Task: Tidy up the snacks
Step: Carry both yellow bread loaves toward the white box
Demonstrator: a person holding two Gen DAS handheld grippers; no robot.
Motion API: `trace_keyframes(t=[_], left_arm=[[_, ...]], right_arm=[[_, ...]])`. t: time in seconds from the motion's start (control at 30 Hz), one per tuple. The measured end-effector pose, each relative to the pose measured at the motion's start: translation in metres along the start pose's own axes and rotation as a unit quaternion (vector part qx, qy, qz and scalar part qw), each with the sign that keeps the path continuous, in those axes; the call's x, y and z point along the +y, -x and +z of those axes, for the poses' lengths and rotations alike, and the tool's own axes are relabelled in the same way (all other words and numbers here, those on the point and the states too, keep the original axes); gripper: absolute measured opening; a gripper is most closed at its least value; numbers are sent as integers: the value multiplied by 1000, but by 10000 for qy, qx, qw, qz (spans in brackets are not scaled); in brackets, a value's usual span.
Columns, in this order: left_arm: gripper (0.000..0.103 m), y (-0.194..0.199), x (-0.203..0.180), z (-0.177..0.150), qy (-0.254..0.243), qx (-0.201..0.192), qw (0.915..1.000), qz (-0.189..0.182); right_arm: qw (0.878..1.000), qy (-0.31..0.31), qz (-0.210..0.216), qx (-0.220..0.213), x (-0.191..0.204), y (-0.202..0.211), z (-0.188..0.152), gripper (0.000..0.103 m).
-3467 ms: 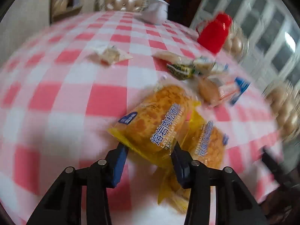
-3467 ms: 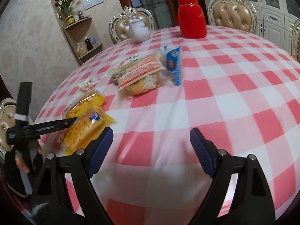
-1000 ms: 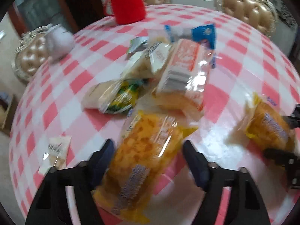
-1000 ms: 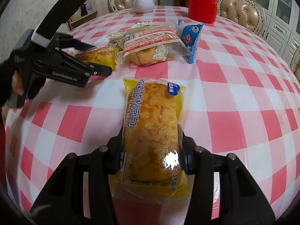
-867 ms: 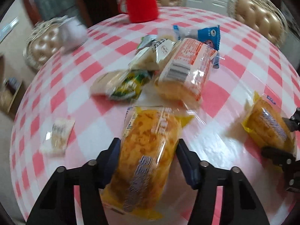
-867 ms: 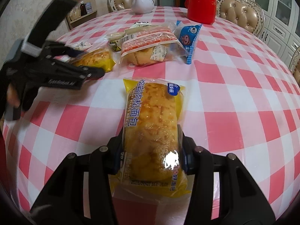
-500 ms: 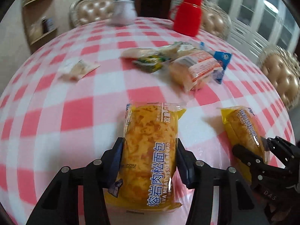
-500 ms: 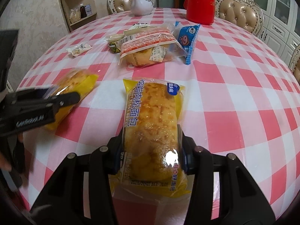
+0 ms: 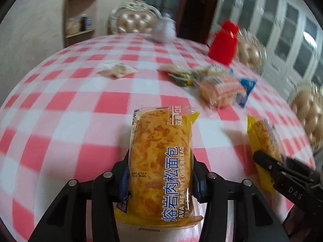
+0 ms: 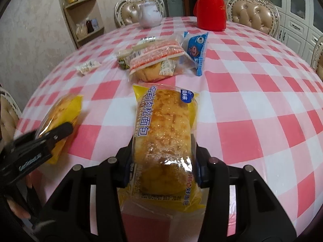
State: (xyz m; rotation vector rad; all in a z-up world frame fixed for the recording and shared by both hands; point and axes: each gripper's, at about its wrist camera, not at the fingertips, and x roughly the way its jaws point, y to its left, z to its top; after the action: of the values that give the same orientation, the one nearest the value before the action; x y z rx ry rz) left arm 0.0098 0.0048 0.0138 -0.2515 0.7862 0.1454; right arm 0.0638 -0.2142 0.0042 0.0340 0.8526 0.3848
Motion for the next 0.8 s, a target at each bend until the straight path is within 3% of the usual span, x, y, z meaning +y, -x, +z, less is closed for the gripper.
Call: trace_keyframes(t=[0.1, 0.23, 0.6, 0.8], left_arm=[[49, 20, 17, -5, 401, -267, 9988, -49], [49, 48, 29, -17, 587, -488, 9971, -12], [49, 102, 54, -49, 490, -721, 9959, 234], [49, 121, 66, -68, 353, -601, 9968, 403]], right_arm=[[9997, -75, 201, -65, 4, 8, -4, 50], [9993, 85, 318, -195, 17, 21, -11, 50], [9969, 284, 662, -316, 45, 48, -40, 50], [9952, 391, 832, -336, 62, 61, -52, 50]])
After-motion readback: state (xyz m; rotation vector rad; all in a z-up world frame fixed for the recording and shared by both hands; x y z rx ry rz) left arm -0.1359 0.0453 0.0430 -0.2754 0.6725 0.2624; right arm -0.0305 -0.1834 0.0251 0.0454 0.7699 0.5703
